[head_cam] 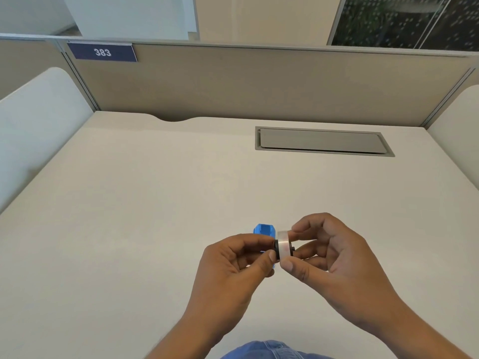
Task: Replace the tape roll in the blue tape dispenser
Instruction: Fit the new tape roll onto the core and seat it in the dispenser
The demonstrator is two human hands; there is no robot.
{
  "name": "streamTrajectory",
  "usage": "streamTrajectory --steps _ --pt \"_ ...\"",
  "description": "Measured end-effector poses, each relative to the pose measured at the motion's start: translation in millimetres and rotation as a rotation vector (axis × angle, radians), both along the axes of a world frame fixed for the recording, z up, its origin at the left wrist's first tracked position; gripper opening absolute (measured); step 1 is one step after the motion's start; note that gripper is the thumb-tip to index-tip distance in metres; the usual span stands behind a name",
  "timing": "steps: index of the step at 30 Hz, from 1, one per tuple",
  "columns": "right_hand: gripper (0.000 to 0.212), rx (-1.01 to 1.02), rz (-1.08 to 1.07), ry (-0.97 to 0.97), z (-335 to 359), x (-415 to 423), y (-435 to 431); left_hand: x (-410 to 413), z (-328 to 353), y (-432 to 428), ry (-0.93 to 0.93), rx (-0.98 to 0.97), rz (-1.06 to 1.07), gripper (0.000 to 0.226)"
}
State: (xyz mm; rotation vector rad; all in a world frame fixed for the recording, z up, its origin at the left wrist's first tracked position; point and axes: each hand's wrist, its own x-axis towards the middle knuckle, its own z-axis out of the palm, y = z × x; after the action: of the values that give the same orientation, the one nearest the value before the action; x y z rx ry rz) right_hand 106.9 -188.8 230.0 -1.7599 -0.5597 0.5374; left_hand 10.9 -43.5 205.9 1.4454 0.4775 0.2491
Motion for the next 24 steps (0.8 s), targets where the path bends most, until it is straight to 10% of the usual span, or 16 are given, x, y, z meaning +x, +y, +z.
streamTrajectory --steps 24 --pt "0.012 -0.116 -0.027 -0.026 -39 27 3 21 -27 13 0.168 0.261 0.004 0.016"
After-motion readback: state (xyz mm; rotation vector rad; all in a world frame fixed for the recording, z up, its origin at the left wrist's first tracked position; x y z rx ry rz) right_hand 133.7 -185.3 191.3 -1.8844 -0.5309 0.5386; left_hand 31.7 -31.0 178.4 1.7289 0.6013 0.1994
